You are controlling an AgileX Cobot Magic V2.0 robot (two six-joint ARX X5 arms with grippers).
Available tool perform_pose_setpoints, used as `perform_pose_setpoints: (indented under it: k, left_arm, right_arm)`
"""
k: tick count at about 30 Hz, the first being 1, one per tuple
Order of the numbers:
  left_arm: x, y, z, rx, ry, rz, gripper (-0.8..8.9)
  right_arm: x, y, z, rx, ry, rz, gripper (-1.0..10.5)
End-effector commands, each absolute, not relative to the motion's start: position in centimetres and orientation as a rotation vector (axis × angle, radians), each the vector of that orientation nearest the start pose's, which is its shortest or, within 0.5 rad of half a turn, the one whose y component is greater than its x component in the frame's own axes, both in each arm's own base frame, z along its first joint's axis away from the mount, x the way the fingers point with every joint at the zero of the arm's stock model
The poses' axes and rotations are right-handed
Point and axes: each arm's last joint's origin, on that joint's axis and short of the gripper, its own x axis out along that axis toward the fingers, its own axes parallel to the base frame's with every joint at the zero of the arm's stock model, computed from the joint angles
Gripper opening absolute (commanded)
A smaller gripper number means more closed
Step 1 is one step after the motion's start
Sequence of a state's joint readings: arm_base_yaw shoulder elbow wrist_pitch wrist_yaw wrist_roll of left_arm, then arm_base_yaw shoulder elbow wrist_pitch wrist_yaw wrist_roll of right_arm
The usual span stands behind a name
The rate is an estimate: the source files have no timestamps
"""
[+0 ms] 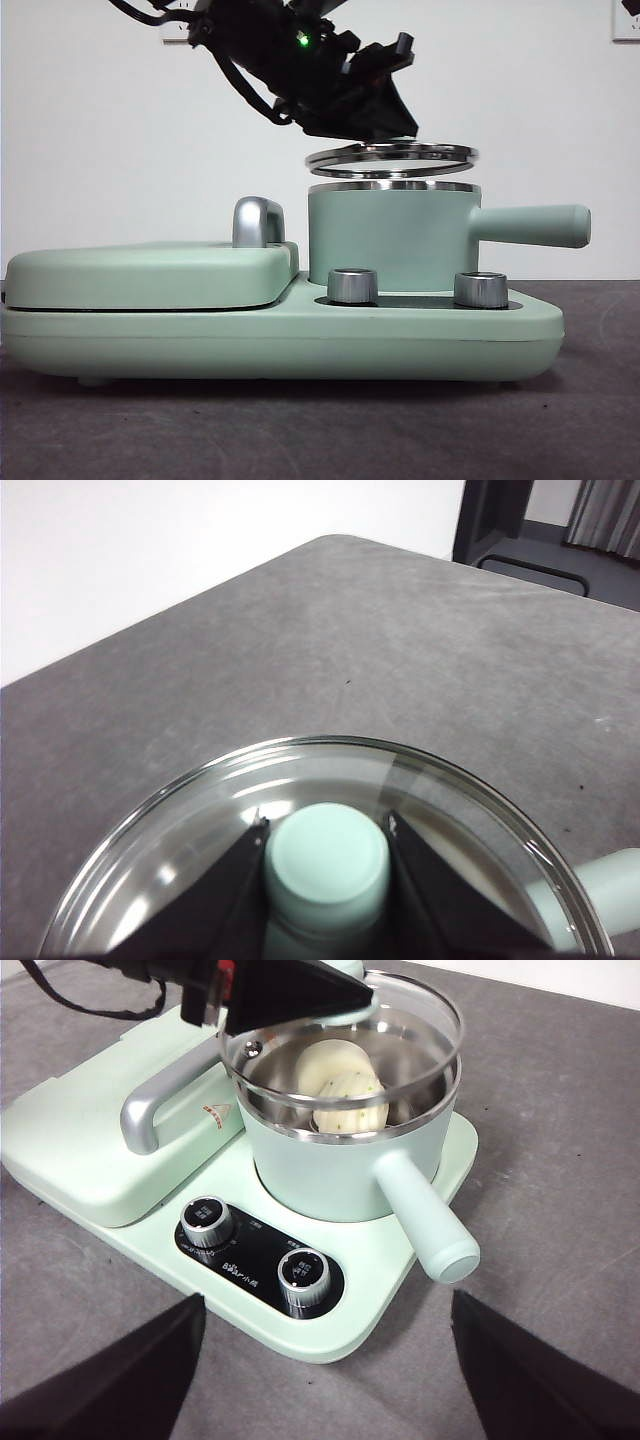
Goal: Put the buns in a small steamer
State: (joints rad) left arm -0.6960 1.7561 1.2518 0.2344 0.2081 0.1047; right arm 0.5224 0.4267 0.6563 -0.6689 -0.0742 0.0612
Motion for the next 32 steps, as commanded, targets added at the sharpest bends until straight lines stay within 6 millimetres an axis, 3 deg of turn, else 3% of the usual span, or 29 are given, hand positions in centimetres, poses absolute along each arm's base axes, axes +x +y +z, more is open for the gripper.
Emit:
perform_pose_setpoints:
  k: [1,32]
  left_arm:
    - [31.0,-27.3,27.7,0.168,0.158,-0.927,0.15]
    - [31.0,-27.5,26.2,0.188,0.268,-0.950,0.16]
  right_arm:
    - [7.9,4.8,28.9,-0.030,0.440,0.575,3.9]
    - [7.7,4.7,28.6,-0.044,0.481,0.572,3.9]
